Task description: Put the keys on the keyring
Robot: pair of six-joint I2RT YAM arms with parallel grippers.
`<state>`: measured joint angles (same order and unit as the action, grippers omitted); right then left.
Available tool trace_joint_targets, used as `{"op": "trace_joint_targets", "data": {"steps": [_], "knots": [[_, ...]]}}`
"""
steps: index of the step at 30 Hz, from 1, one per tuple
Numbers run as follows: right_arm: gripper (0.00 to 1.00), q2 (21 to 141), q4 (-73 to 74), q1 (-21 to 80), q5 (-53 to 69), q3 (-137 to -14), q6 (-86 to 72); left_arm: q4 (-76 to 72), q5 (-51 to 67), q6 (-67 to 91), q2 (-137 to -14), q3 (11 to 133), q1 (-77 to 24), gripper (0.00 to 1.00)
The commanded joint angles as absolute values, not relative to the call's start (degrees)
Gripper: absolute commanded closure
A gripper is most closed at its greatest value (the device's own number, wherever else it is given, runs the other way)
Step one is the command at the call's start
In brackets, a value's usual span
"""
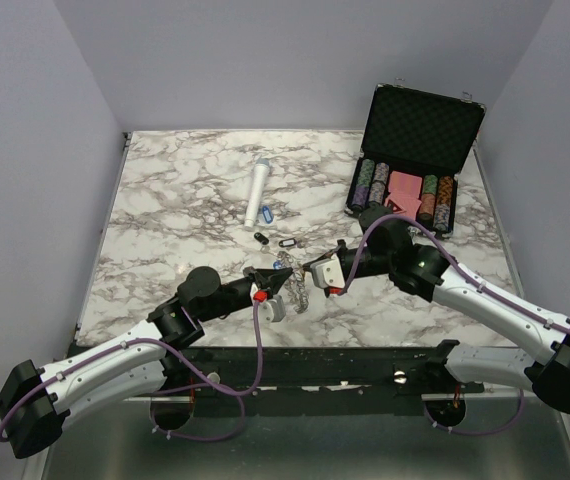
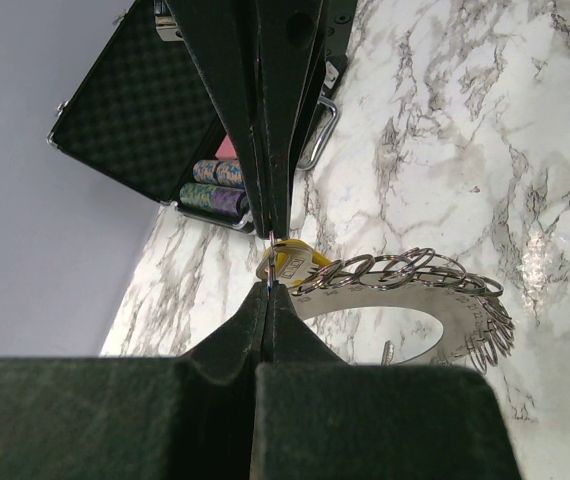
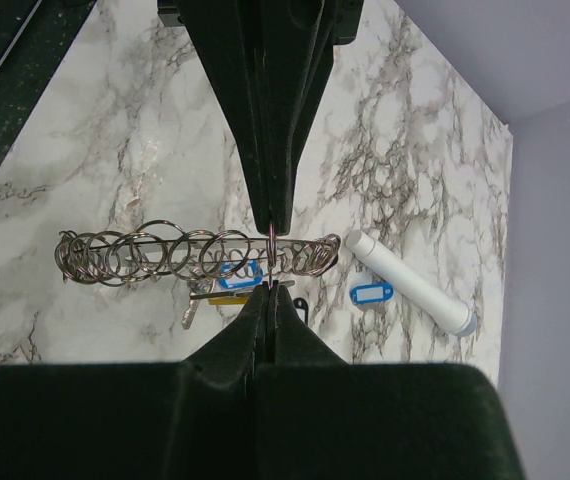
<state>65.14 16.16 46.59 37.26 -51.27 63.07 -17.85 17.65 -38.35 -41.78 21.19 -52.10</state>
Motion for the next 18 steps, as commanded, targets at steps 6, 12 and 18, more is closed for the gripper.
{"op": "trace_joint_targets", "data": {"steps": [6,12,18], "knots": [[1.0,65.5,15.0,47.3,37.8,-53.0,63.5,-19.7,19.2,-38.7,-41.6,22.8,-52.2,1.0],[1.0,65.5,14.9,47.4,38.1,-53.0,63.3,-19.7,19.2,-38.7,-41.7,22.8,-52.2,1.0],[1.0,65.6,14.9,47.4,38.2,-53.1,62.9,-19.5,19.2,-38.7,-41.7,22.9,-52.2,1.0]]}}
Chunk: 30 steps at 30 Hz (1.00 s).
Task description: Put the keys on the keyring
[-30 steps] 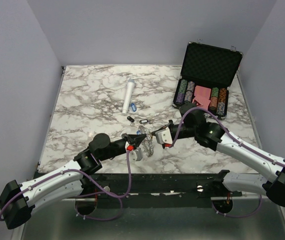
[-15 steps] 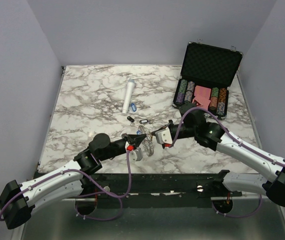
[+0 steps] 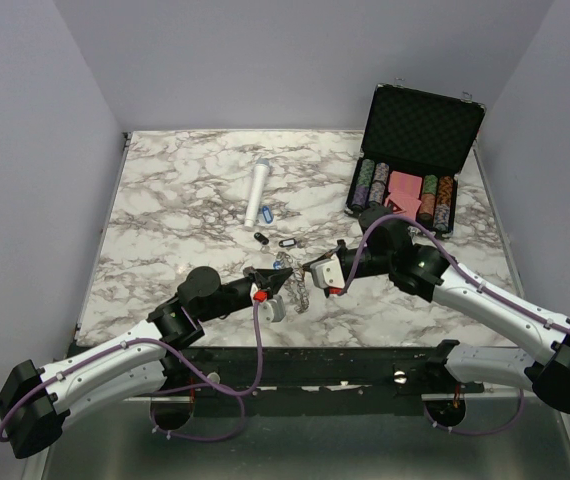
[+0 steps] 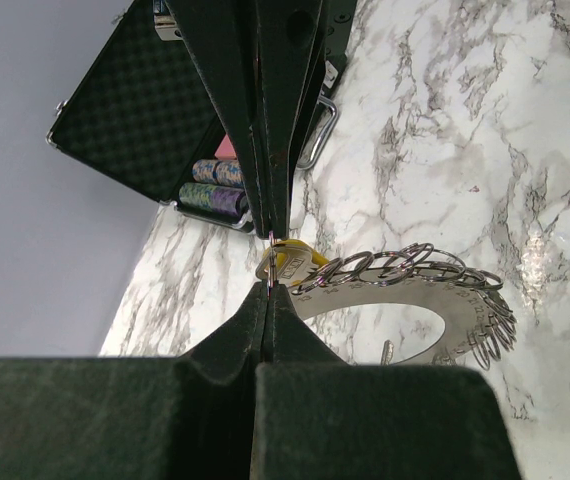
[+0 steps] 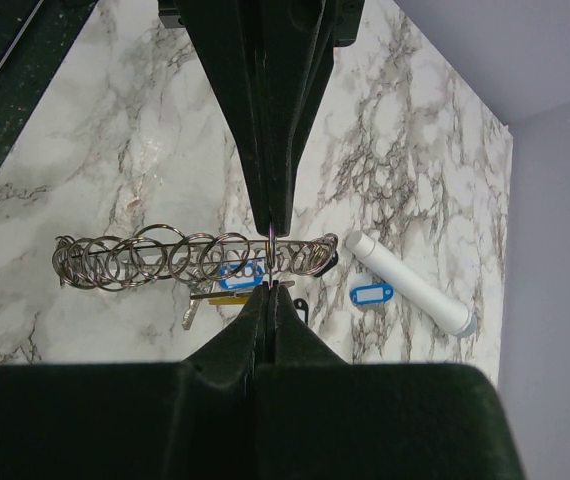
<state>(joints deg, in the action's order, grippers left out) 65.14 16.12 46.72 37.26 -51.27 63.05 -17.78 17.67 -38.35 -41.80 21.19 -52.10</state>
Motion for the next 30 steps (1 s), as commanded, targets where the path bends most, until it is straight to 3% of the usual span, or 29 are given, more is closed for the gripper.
{"op": "trace_joint_targets", "data": {"steps": [1,30], "knots": [[1.0,65.6,14.9,47.4,38.3,-53.1,62.8,-19.6,19.3,-38.7,-41.7,22.9,-52.2,1.0],[1.0,66.0,12.7,47.9,39.6,-53.0,58.0,-19.0,19.0,-37.3,-42.0,23.4,-52.3,1.0]]}}
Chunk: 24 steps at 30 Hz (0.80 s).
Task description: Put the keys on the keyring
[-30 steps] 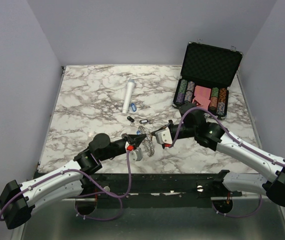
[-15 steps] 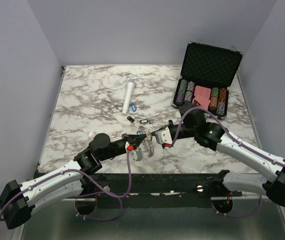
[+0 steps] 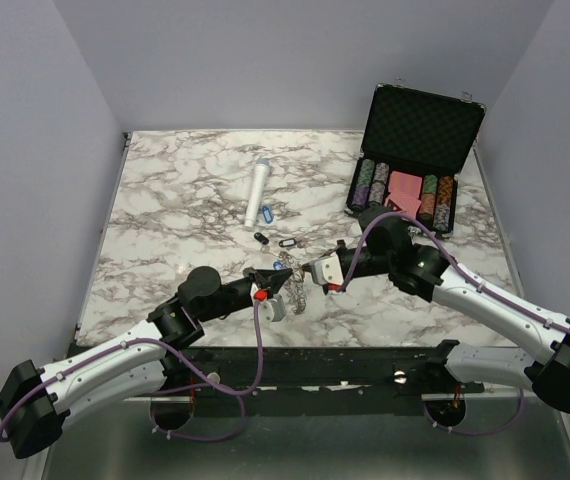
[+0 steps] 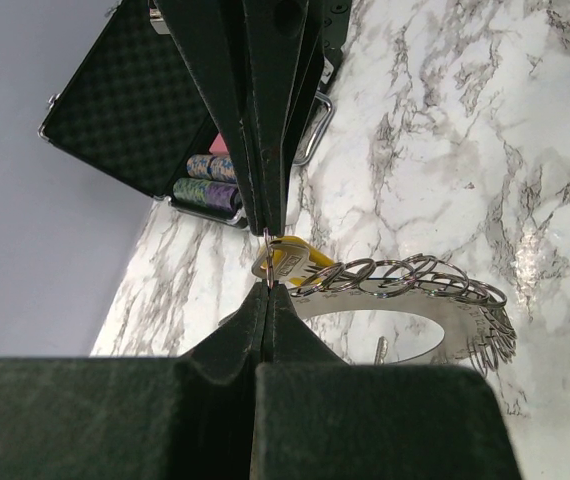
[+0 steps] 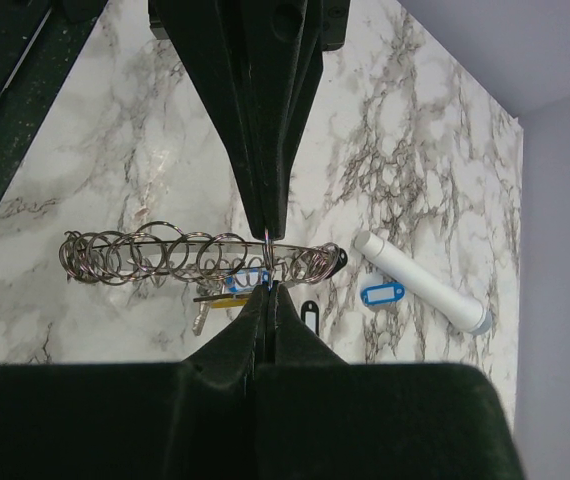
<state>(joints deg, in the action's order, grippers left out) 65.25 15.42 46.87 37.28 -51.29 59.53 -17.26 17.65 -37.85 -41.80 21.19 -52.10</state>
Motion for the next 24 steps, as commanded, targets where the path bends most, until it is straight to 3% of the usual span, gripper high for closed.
{"op": "trace_joint_targets", "data": {"steps": [1,24], "knots": [[1.0,66.0,12.6,47.9,39.7,-53.1,57.7,-19.1,18.9,-37.1,-41.9,23.4,-52.3,1.0],[0.99,66.6,11.9,48.9,39.6,-52.7,56.8,-18.8,18.3,-35.8,-41.3,23.8,-52.3,1.0]]}}
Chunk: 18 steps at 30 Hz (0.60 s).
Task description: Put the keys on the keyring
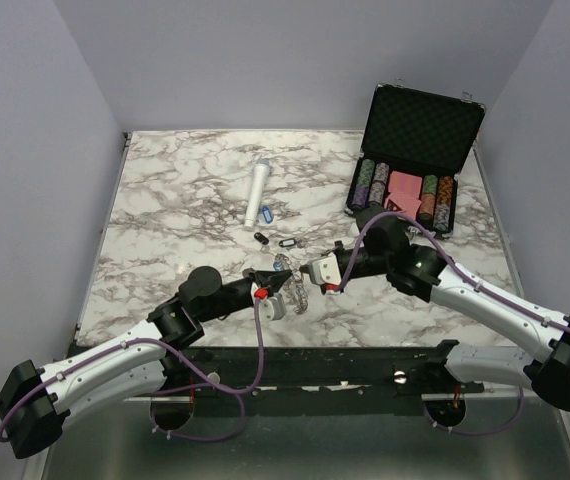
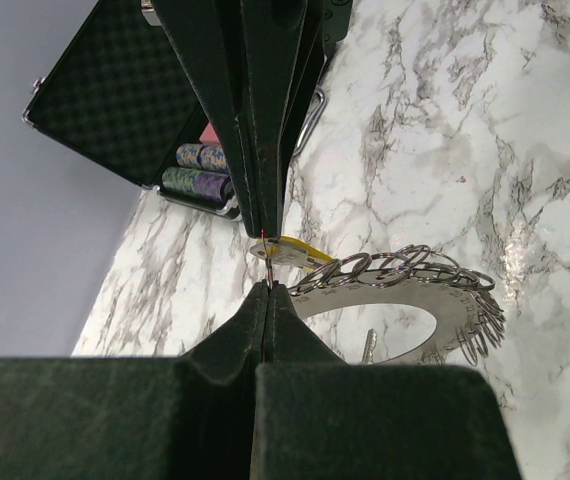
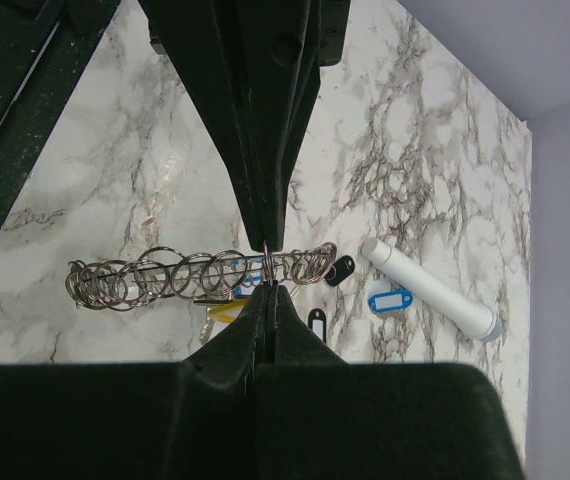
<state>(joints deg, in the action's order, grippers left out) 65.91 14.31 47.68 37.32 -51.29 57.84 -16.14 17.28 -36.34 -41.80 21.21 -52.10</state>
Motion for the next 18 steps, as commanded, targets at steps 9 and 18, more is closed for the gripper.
{"op": "trace_joint_targets", "data": {"steps": [9,18], "knots": [[1.0,66.8,11.3,49.0,38.9,-52.6,55.7,-19.8,18.5,-35.2,-40.6,23.4,-52.3,1.0],[1.0,67.1,11.5,49.0,39.0,-52.6,55.4,-20.3,18.8,-35.1,-40.0,23.0,-52.3,1.0]]}}
